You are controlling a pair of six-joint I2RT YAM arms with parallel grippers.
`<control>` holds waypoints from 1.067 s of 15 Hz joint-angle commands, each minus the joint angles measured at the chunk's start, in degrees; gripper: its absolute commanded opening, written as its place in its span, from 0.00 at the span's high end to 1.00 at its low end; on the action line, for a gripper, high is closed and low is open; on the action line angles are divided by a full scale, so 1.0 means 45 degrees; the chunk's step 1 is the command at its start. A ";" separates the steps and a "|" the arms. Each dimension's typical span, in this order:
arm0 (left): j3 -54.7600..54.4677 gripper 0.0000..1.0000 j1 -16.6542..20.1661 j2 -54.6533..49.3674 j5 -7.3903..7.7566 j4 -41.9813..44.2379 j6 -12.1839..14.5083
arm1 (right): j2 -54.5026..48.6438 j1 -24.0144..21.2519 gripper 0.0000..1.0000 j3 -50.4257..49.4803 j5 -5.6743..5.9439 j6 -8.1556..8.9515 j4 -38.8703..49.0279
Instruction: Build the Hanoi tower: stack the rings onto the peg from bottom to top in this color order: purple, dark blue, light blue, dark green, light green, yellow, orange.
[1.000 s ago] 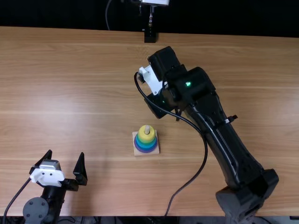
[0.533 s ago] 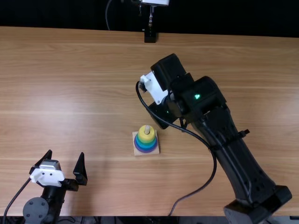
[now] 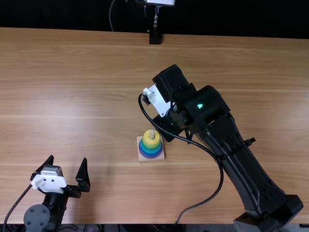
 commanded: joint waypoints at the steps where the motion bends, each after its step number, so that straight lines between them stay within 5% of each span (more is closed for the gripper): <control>1: -0.0687 0.00 0.0134 -0.0148 0.0058 -0.0168 0.0044 | -0.0282 0.0409 1.00 -0.0082 -0.0077 -0.0027 -0.0011; 16: -0.0687 0.00 0.0134 -0.0148 0.0058 -0.0168 0.0044 | -0.0204 0.0897 1.00 -0.0024 -0.0077 0.0067 0.0036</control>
